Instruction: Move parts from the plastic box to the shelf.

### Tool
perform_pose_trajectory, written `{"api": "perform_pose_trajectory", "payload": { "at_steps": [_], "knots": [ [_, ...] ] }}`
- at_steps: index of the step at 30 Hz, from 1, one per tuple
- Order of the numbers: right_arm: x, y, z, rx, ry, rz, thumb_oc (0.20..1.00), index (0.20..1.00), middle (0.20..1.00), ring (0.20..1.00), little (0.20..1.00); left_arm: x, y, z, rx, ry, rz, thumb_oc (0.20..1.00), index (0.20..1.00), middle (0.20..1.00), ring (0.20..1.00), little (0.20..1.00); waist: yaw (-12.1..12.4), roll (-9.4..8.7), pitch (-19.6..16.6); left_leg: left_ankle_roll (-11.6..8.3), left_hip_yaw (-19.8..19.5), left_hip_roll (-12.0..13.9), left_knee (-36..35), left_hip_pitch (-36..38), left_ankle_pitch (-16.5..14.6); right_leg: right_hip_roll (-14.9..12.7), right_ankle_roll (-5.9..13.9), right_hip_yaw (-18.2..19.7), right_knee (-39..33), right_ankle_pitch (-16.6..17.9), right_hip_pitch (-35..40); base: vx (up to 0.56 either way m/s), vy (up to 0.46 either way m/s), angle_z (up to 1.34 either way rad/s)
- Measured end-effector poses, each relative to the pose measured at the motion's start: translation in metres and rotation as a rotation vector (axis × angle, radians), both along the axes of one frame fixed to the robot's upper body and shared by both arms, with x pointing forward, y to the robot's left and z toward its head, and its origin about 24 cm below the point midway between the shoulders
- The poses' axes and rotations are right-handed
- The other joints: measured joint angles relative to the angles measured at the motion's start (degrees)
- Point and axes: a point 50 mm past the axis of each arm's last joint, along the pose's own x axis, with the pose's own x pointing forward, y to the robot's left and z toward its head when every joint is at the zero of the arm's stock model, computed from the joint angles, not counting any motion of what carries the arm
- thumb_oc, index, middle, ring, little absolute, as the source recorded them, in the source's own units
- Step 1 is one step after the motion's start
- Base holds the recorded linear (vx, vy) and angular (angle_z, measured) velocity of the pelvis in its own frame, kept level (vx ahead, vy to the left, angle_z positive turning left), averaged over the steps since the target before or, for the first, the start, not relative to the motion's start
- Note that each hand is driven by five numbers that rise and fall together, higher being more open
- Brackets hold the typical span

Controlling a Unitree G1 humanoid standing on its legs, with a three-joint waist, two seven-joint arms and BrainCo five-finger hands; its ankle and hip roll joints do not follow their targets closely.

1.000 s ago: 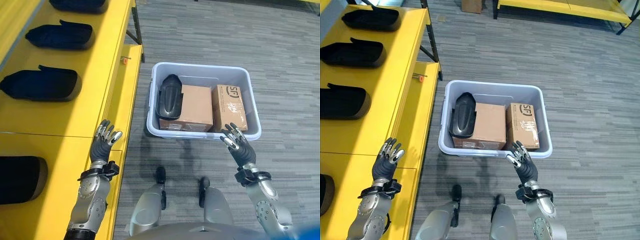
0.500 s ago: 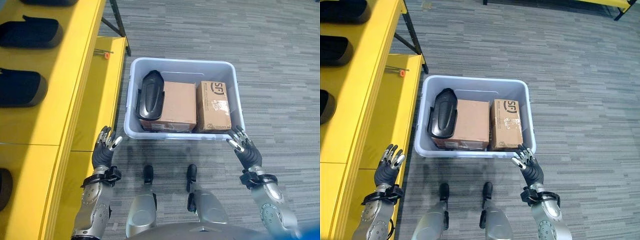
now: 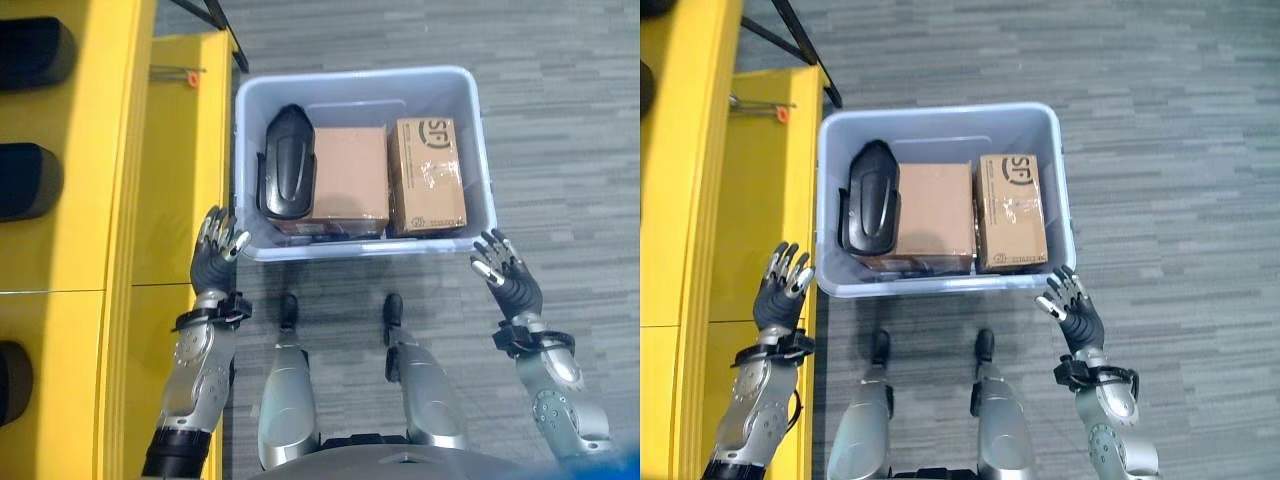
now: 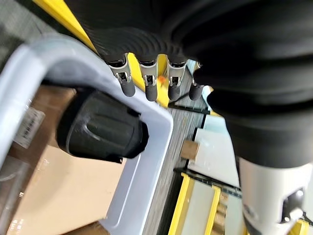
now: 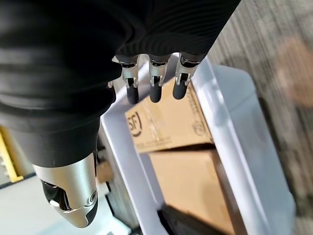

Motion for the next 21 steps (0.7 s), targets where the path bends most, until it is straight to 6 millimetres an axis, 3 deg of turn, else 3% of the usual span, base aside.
{"api": "perform_pose_trajectory", "payload": {
  "at_steps": [1, 2, 3, 5, 8, 14, 21],
  "knots": [
    [0.001, 0.0, 0.002, -0.017, -0.013, -0.002, 1.0, 1.0, 1.0, 1.0, 1.0, -0.001, -0.001, 0.001, -0.001, -0.008, -0.003, 1.0, 1.0, 1.0, 1.0, 1.0, 0.26, 0.8, -0.2, -2.27, 0.59, -0.21, -0.78, 0.97, 2.71, 0.54, 0.95, 1.94, -0.59, 0.64, -1.14, 0.02, 0.168, -0.76],
    [0.0, 0.004, 0.0, -0.009, -0.01, 0.004, 1.0, 1.0, 1.0, 1.0, 1.0, 0.002, -0.001, 0.007, 0.012, -0.026, -0.01, 1.0, 1.0, 1.0, 1.0, 1.0, 0.56, -0.26, 0.25, -3.0, 1.91, -1.54, -0.47, 0.54, 2.66, -0.95, 1.88, 2.82, -1.41, 1.32, -1.7, 0.03, 0.31, -0.54],
    [-0.004, 0.01, -0.004, -0.005, 0.006, 0.027, 1.0, 1.0, 1.0, 1.0, 1.0, 0.01, -0.004, 0.017, 0.034, -0.067, -0.036, 1.0, 1.0, 1.0, 1.0, 1.0, -0.22, -1.26, 0.89, -1.96, 2.6, -4.52, -0.67, -0.58, 3.48, -3.54, 3.48, 3.36, -3.23, 2.83, -2.04, 0.0, 0.226, 0.04],
    [-0.007, 0.025, -0.012, 0.025, 0.036, 0.07, 1.0, 1.0, 1.0, 1.0, 1.0, 0.018, -0.008, 0.03, 0.067, -0.114, -0.062, 1.0, 1.0, 1.0, 1.0, 1.0, -0.14, -2.52, 1.59, -0.52, 3.65, -7.34, -0.16, -1.43, 3.16, -6.24, 4.39, 3.92, -5.15, 4.74, -2.25, -0.02, 0.235, 0.01],
    [-0.001, 0.043, -0.005, 0.058, -0.001, 0.123, 1.0, 1.0, 1.0, 1.0, 1.0, 0.027, -0.006, 0.048, 0.138, -0.174, -0.052, 1.0, 1.0, 1.0, 1.0, 1.0, 0.39, -3.85, 2.09, 0.44, 5.76, -8.84, 0.72, -3.0, 2.38, -7.88, 5.45, 4.7, -6.9, 6.05, -3.5, -0.01, 0.125, -0.2],
    [0.008, 0.044, 0.008, 0.045, -0.064, 0.133, 1.0, 1.0, 1.0, 1.0, 1.0, 0.046, -0.018, 0.064, 0.183, -0.226, -0.03, 1.0, 1.0, 1.0, 1.0, 1.0, -1.09, -5.64, 2.83, 0.01, 6.65, -7.55, 2.72, -5.72, 1.18, -6.6, 5.29, 4.94, -7.38, 6.56, -5.78, -0.01, 0.059, -0.11],
    [0.009, 0.049, 0.01, 0.036, -0.076, 0.16, 1.0, 1.0, 1.0, 1.0, 1.0, 0.07, -0.037, 0.082, 0.203, -0.267, -0.046, 1.0, 1.0, 1.0, 1.0, 1.0, -3.74, -7.02, 3.45, -0.58, 6.62, -5.96, 4.26, -8.96, 1.04, -4.95, 4.72, 4.96, -7.5, 7.34, -8.48, -0.01, -0.014, -0.07]
  ]
}}
